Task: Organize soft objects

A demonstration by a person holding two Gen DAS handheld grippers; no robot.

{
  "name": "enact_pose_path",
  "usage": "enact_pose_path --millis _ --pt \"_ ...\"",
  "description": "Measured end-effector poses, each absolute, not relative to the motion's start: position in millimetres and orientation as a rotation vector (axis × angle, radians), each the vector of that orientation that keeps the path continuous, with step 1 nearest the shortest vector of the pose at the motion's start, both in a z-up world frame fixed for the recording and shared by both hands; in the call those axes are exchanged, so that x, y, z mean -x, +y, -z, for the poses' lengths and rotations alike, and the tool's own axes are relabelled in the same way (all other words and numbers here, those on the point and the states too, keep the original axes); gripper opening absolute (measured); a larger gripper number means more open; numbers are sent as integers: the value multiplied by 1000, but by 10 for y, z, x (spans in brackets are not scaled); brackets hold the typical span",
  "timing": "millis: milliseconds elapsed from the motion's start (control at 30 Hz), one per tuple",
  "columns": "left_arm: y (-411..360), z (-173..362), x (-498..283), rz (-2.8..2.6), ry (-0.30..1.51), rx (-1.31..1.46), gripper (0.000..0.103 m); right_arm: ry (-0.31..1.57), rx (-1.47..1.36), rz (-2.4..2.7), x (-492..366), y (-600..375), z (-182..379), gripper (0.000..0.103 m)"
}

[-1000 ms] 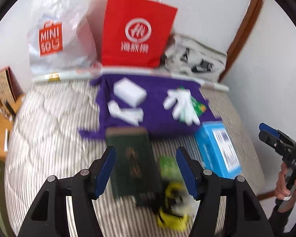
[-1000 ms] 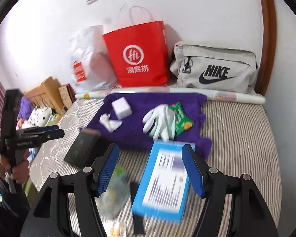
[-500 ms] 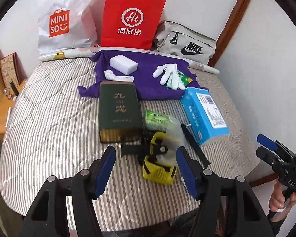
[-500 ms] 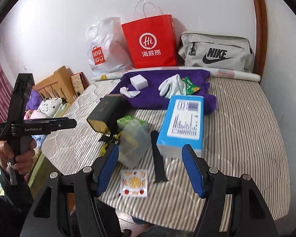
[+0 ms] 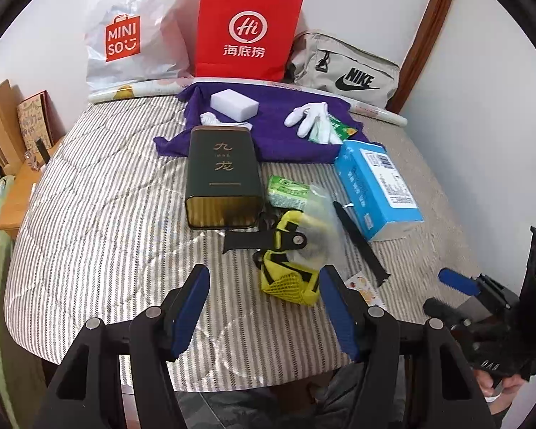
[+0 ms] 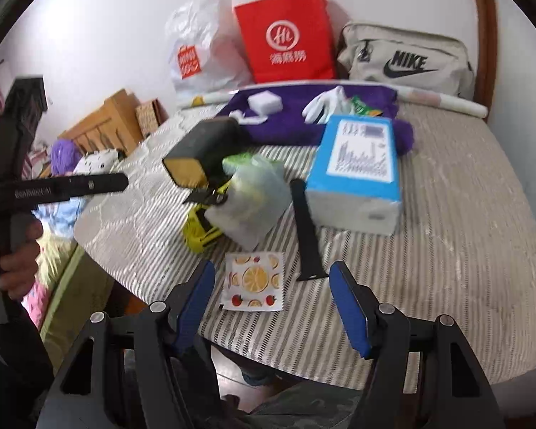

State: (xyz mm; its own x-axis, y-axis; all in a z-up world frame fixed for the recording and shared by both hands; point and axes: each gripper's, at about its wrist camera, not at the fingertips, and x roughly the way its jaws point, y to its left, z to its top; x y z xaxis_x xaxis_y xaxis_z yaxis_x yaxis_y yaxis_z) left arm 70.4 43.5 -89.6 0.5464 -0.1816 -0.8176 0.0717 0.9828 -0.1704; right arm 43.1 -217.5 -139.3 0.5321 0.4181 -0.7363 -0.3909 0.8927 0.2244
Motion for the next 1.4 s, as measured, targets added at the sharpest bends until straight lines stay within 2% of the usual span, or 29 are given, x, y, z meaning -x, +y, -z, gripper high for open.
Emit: enact_pose_path --millis 533,733,767,800,900,1033,1400 --pt "574 1241 -771 152 1030 182 62 975 22 -484 -555 -1672 2083 66" --pt "606 1293 -808 158 1042 188 62 919 108 -413 -567 -1480 2116 70" --pt "619 1302 -812 157 1043 193 62 905 132 -397 -558 -1442 2125 65" --pt "630 1309 -817 157 1044 197 62 891 150 -392 -548 -1424 2129 55" --pt "648 1354 -820 160 1052 201 62 879 158 -405 -519 -1470 2115 40" --pt "597 1413 -839 191 1057 196 62 895 115 -434 -516 -1599 2094 36" --pt "276 1483 -1039 268 1004 106 62 831 28 -502 -469 -1797 1841 36"
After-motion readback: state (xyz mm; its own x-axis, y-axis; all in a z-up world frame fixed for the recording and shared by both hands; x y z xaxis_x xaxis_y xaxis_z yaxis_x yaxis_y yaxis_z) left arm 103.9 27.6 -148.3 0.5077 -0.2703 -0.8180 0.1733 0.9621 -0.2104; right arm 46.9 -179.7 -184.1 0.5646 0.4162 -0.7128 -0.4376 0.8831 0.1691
